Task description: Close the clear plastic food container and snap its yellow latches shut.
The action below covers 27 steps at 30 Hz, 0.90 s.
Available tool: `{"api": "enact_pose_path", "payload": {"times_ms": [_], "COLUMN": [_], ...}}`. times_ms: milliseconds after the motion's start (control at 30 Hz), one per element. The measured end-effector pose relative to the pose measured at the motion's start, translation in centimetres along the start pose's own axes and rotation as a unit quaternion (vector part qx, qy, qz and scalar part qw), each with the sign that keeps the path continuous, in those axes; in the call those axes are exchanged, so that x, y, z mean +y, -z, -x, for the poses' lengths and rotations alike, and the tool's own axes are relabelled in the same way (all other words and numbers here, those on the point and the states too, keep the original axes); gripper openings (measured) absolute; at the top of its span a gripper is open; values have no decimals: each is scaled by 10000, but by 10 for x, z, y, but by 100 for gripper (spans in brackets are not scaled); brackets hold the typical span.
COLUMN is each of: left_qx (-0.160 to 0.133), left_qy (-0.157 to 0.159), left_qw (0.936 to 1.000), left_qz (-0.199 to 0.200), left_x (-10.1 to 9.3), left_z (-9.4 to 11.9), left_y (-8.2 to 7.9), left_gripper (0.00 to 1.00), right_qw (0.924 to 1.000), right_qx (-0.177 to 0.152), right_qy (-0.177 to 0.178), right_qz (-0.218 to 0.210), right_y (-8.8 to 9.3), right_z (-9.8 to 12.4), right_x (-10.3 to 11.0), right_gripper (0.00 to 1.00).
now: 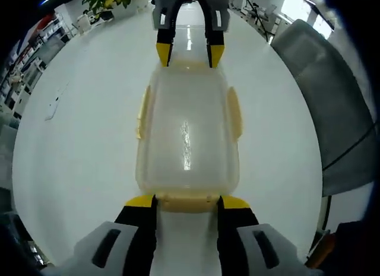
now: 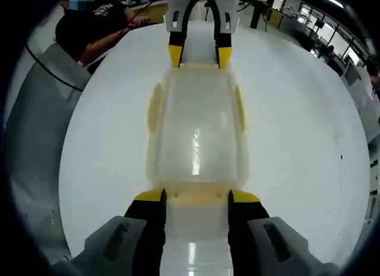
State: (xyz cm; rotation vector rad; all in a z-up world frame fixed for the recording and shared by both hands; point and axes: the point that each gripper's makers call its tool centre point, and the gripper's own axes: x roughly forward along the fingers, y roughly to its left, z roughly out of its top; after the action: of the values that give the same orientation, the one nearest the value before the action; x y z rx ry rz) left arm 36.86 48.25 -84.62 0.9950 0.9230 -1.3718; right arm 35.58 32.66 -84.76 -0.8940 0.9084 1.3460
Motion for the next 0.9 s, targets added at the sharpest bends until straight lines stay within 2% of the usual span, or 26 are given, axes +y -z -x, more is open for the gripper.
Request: {"api": "enact_pose_path", "payload": {"times_ms": [367, 667, 900], "left_qx": [87, 75, 235], "left_qy": [11, 17, -11], "left_qw": [10000, 10000, 9997], "left_qz": [30, 54, 59], "left_x": [-2, -1, -2], "left_z": [1, 2, 2], "left_y": [2, 3, 2], "left_gripper": [34, 34, 33], "right_qw": [9998, 9987, 9980], "right_qx": [171, 515, 632], "right_qy": [-4, -9, -8], "right_qz": [-37, -56, -50], "right_y": [0, 1, 0], "right_z": [-2, -3, -2], "right_x": [0, -1, -1], "right_gripper": [37, 36, 36]}}
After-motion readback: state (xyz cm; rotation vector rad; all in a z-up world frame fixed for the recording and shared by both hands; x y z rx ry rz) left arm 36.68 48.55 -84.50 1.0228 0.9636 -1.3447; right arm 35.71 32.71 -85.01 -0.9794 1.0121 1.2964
